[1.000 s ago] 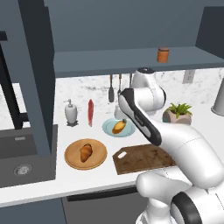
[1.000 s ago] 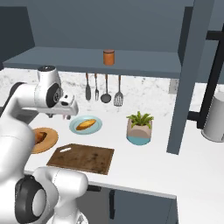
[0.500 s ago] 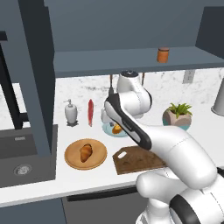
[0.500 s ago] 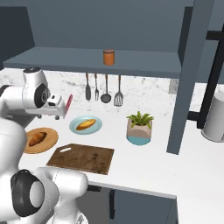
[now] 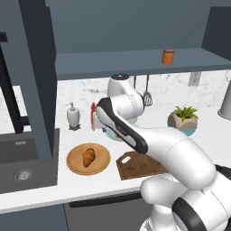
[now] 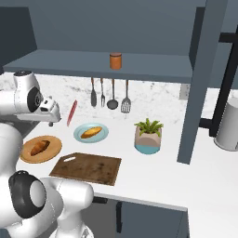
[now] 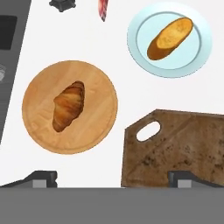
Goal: From the different types of pastries on the counter, select a croissant and place it on the cutting board. Then retrieve a jar of jam from the cabinet and place it alongside the croissant on the cutting board.
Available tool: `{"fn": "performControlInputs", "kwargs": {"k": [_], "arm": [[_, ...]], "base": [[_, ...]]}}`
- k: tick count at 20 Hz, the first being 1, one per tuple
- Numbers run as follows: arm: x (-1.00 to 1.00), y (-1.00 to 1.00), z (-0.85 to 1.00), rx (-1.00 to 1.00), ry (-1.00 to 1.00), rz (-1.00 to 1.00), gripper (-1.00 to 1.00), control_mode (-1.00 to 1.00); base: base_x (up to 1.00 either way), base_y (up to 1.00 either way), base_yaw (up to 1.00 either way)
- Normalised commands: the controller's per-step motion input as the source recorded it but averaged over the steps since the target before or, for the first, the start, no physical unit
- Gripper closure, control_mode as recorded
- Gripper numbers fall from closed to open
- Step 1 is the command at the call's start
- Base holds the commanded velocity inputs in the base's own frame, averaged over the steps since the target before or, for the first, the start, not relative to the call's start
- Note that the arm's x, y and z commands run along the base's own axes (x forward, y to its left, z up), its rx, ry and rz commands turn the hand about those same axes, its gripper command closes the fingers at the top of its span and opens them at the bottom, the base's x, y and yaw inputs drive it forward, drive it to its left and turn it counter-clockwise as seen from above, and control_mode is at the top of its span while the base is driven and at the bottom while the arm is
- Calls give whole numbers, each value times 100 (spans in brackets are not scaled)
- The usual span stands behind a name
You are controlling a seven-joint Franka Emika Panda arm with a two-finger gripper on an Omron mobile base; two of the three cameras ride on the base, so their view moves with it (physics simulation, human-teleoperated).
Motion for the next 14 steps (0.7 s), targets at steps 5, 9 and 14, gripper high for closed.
{"fn": "performControlInputs", "kwargs": {"k": [5, 9, 14], "arm": [[0, 33, 0, 3, 0, 0, -100, -100], [5, 23, 0, 16, 2, 0, -100, -100], [13, 33, -2, 10, 4, 0, -100, -100]], "base": [[0, 0, 0], [0, 0, 0], [0, 0, 0]]}}
